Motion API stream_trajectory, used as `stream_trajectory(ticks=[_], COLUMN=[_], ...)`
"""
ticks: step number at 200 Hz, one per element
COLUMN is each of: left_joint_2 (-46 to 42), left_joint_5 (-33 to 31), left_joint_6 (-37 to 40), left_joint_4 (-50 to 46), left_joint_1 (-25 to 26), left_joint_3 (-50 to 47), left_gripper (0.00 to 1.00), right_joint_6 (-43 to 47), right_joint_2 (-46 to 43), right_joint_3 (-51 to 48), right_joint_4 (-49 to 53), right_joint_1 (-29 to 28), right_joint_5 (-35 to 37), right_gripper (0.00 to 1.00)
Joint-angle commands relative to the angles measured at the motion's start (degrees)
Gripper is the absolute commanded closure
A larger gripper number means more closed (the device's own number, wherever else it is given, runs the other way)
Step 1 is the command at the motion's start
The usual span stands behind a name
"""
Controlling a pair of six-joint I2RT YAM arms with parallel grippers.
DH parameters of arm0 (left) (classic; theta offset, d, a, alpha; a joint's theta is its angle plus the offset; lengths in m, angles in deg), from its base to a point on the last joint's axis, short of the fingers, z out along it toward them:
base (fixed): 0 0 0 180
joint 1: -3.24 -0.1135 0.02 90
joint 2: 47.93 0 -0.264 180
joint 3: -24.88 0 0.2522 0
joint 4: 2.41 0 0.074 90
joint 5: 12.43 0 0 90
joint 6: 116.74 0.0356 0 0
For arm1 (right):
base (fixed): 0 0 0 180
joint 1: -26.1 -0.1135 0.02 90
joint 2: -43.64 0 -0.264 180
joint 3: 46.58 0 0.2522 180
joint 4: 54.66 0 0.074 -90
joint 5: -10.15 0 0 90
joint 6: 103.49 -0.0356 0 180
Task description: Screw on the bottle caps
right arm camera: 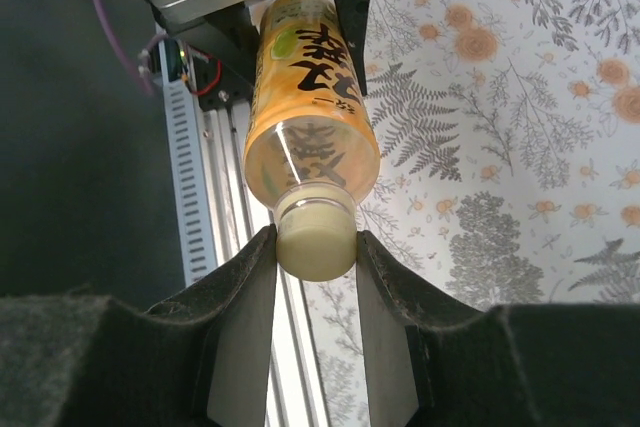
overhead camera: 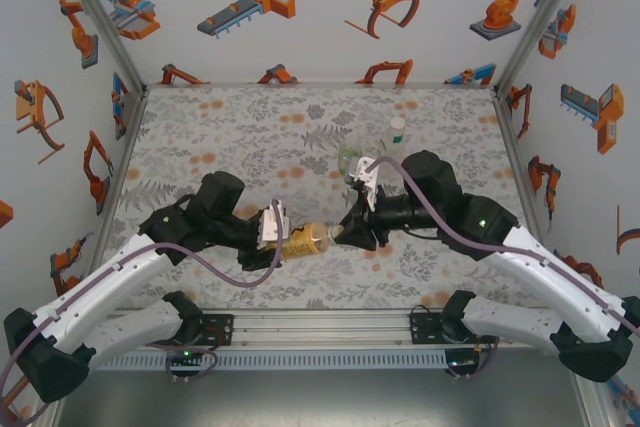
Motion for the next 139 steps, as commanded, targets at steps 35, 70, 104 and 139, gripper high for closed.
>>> stream_trajectory(ticks=[35,70,104,139], left_joint_2=[-0.92,-1.79,-2.17,-2.01], left_joint_5=[2.8,1.6,-2.95,-7.47], left_joint_6=[0.21,-0.89,-2.76,-4.84], left_joint_4=[5.4,7.23,9.76,11.51], left_joint_1=[0.28,0.26,0.3,0.29], left_joint_3=[1.92,1.27,0.46,0.17], left_gripper=[1.0,1.0,1.0,1.0], right_joint_6=[-29.97,-50.49,-65.49,-71.54], right_joint_2=[-1.02,-1.07,1.25,1.16], right_joint_3=[-6.23,-8.91,-10.53,-13.15], right_joint_4=[-9.07,-12.6,-15.34,-18.41], right_joint_1=[-0.75,-0.68,-0.53,0.28], right_joint_5=[5.67,10.54,11.52,14.4], right_gripper=[1.0,1.0,1.0,0.99])
